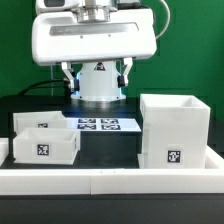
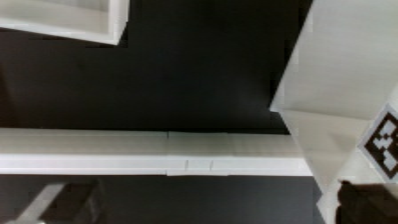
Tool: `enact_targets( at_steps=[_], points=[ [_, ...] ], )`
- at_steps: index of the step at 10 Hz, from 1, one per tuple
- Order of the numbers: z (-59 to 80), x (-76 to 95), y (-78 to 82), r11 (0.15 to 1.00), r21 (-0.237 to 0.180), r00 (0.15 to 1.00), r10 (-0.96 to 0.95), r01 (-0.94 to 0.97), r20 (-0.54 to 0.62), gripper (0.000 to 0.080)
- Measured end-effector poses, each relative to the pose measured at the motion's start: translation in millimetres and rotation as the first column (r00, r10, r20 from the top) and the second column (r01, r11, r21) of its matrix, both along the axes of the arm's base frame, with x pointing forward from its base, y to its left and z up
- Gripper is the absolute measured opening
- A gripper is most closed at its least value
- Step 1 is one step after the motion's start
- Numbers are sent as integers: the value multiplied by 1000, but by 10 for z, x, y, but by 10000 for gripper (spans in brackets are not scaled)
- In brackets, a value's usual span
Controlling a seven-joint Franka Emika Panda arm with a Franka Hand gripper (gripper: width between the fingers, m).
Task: Assemble drawer
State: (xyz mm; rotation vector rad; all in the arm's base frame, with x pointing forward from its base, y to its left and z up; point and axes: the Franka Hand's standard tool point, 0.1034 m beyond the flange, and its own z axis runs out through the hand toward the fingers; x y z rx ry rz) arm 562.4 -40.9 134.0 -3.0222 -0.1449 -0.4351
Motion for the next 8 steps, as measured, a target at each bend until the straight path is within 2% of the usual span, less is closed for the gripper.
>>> enact_targets(
  at_steps=[2,3,5,7,8],
  points=[
    [-61,-70,25,999,8,998,-51,51,-33,648],
    [-97,-106,13,999,-37,998,-41,39,-56,648],
    [-234,-181,-122,996,-63,995,-72,67,-76,648],
    [-425,-312,-329,995,-55,993,-84,80,-79,648],
    [-405,-291,-292,995,-52,993,-85,81,-78,648]
  ],
)
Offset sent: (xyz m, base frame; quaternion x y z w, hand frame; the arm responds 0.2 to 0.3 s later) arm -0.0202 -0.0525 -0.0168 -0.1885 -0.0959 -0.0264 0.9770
